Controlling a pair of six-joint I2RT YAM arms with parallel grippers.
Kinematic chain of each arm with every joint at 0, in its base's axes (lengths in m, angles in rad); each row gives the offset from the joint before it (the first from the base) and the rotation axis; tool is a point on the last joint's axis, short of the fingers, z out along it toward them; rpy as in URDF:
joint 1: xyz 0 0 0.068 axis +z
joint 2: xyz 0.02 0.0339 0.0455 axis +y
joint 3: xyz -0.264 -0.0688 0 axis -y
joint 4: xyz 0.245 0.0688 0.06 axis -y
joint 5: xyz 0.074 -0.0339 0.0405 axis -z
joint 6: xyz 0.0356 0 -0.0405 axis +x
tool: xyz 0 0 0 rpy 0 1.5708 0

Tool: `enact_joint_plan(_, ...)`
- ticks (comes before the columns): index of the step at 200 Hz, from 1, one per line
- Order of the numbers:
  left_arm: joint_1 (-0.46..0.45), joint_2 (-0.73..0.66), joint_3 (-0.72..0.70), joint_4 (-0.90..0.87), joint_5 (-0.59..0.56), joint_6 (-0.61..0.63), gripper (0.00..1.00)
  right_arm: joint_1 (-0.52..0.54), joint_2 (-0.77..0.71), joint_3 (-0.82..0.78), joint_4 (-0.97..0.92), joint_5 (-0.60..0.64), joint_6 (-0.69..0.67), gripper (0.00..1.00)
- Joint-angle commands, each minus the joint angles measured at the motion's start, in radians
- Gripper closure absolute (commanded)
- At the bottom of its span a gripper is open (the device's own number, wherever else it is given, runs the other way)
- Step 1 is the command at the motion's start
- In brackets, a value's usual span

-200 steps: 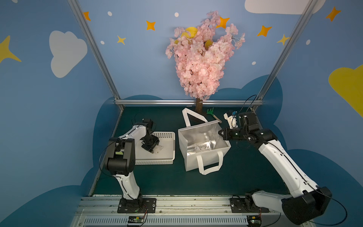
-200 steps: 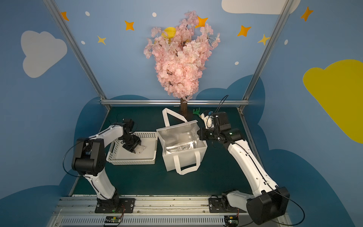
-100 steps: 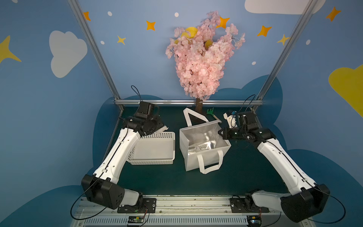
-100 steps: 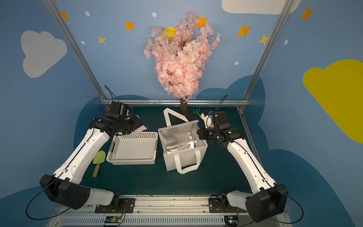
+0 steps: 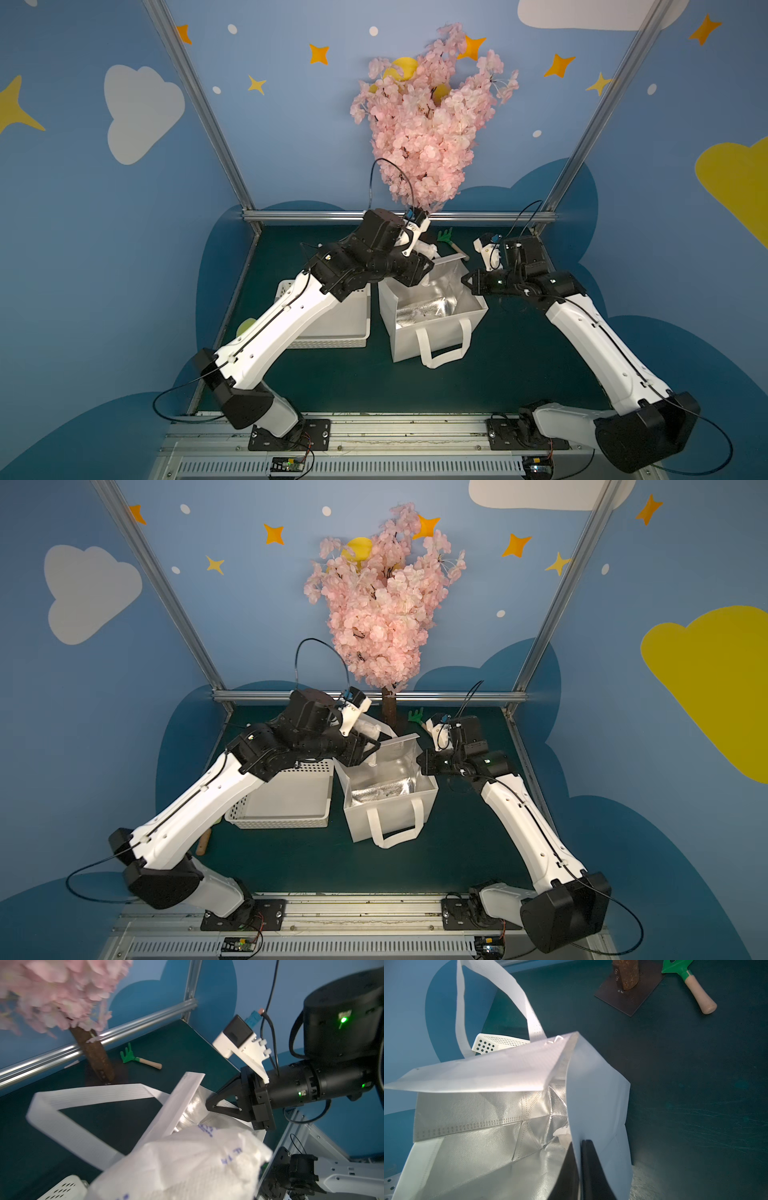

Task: Place the ice pack in the delivery bag
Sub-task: Place the ice pack in the delivery bag, then close the delivery bag at the center of the board.

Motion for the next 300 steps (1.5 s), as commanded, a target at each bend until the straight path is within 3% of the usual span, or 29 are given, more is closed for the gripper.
enact_joint_plan(1, -0.014, 0.123, 0.096, -0.120, 0.039, 0.140, 0.73, -0.003, -0.037, -0.007, 0.023, -0.032, -0.001, 0.92)
enact_joint_plan(33, -0.015, 0.243, 0.155, -0.212, 0.035, 0.244, 0.75, -0.003, -0.067, -0.025, 0.025, -0.036, -0.015, 0.91)
enact_joint_plan(102, -0.042, 0.376, 0.078, -0.262, 0.007, 0.299, 0.71, -0.009, -0.078, -0.036, 0.024, -0.030, -0.016, 0.91)
enact_joint_plan(122, -0.060, 0.399, 0.059, -0.254, 0.011, 0.314, 0.65, -0.010, -0.069, -0.036, 0.024, -0.033, -0.015, 0.91)
enact_joint_plan(171, -0.063, 0.453, 0.053, -0.254, 0.015, 0.312, 0.35, -0.013, -0.056, -0.029, 0.023, -0.034, -0.016, 0.91)
enact_joint_plan(215, -0.062, 0.390, 0.072, -0.239, -0.024, 0.275, 0.20, -0.021, -0.049, -0.030, 0.024, -0.031, -0.015, 0.91)
enact_joint_plan(223, -0.062, 0.374, 0.082, -0.238, -0.041, 0.260, 0.11, -0.022, -0.047, -0.027, 0.024, -0.032, -0.013, 0.91)
enact_joint_plan(271, -0.049, 0.238, 0.155, -0.207, -0.067, 0.197, 0.10, -0.035, -0.025, -0.014, 0.024, -0.040, -0.005, 0.91)
enact_joint_plan(300, -0.016, 0.108, 0.104, -0.110, -0.073, 0.141, 0.10, -0.038, -0.009, 0.001, 0.026, -0.039, 0.002, 0.91)
